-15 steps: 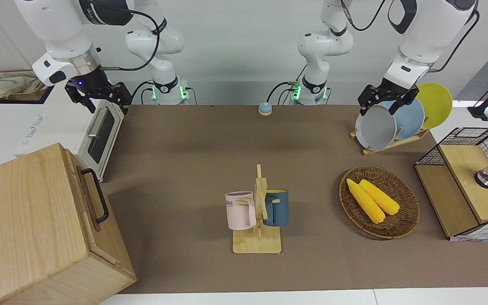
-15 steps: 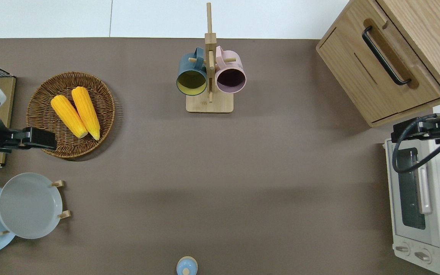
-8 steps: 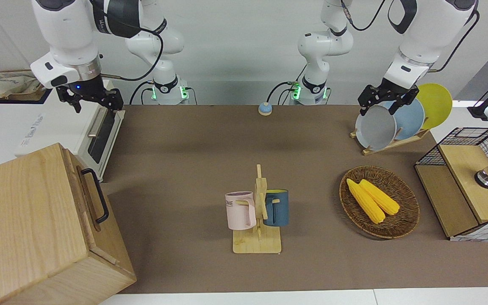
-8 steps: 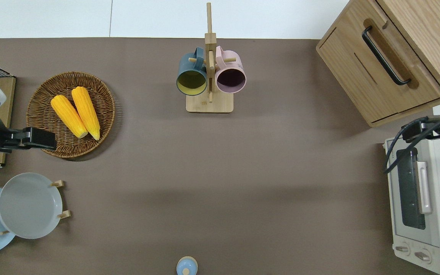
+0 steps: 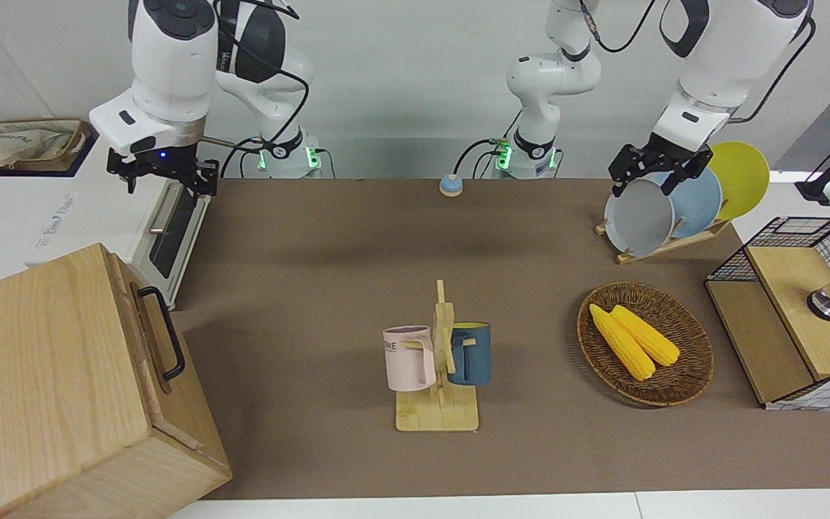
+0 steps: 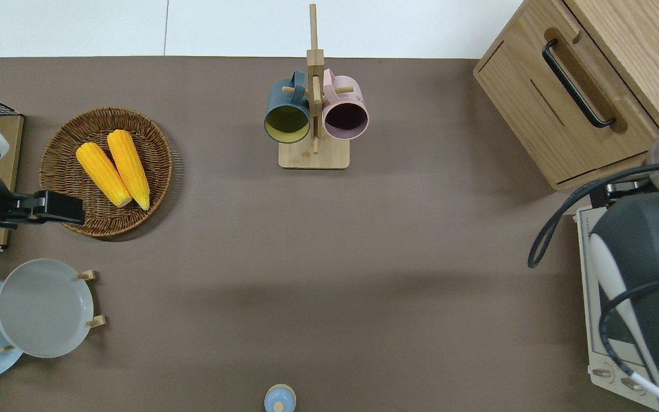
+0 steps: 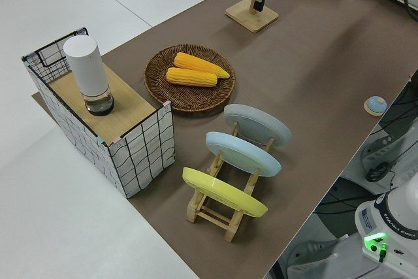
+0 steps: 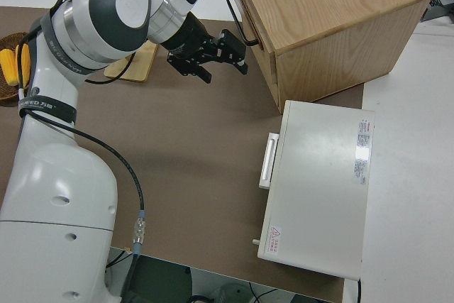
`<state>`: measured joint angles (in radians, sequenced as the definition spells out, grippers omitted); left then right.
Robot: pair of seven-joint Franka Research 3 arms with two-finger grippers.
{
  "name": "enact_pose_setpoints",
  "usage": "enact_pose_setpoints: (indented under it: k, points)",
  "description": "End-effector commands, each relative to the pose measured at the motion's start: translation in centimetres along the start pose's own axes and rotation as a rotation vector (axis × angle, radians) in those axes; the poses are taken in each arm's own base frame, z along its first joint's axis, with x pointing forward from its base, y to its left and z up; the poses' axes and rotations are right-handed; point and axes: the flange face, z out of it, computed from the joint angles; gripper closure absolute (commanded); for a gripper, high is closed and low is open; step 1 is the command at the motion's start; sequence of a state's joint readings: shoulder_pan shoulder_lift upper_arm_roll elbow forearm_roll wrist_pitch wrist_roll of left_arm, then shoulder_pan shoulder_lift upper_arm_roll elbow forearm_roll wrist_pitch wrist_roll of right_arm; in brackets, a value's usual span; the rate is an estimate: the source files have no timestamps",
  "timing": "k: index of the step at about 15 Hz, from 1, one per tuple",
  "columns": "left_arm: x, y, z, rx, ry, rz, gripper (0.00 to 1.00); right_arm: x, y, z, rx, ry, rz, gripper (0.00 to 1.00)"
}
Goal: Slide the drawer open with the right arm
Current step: 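Raise the right arm and reach the right gripper toward the black drawer handle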
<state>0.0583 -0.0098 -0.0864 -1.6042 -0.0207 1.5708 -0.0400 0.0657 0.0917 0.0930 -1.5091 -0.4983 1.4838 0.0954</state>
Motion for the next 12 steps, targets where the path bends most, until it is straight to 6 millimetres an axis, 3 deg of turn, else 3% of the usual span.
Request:
enact_pose_setpoints:
  k: [1,5,12]
  points:
    - [-0.4,-0.1,-0.2,0.013,-0.007,0.006,0.0,0.0,-3.7,-0.3,-0.156,0.024,-0.003,0.017]
    - [-0.4,0.0,-0.2,0.013,-0.007,0.01,0.0,0.4,-6.9,1.0,-0.285,0.07,-0.022,0.017]
    - [-0.4,-0.1,-0.2,0.013,-0.007,0.007,0.0,2.8,-9.4,2.5,-0.471,0.187,-0.122,0.017]
